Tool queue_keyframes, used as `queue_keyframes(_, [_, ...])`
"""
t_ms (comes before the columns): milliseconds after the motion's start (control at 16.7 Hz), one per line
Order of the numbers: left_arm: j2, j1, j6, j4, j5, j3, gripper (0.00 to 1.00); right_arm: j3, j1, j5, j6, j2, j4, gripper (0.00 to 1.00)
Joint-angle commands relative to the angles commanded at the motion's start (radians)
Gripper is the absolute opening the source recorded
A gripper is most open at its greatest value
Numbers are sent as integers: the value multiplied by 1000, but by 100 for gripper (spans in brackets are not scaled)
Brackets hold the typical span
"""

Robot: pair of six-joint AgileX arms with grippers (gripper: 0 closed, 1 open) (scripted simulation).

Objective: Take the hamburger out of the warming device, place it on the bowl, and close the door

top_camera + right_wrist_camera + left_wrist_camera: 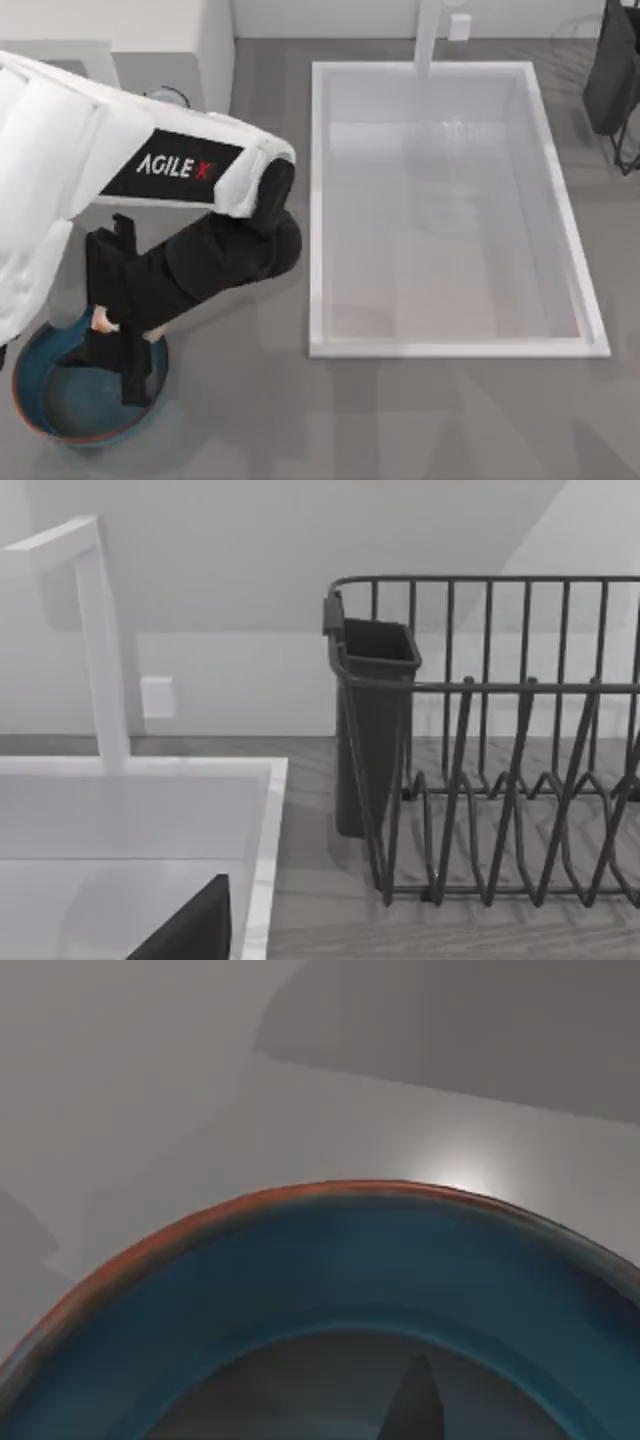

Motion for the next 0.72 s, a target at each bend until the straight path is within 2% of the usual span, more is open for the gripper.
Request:
queue_keyframes(240, [57, -50, -116, -110, -41, 7, 0, 0, 0, 0, 0, 0, 0, 100])
queue_keyframes(720, [54, -32, -105, -72, -55, -18, 0, 0, 0, 0, 0, 0, 0, 100])
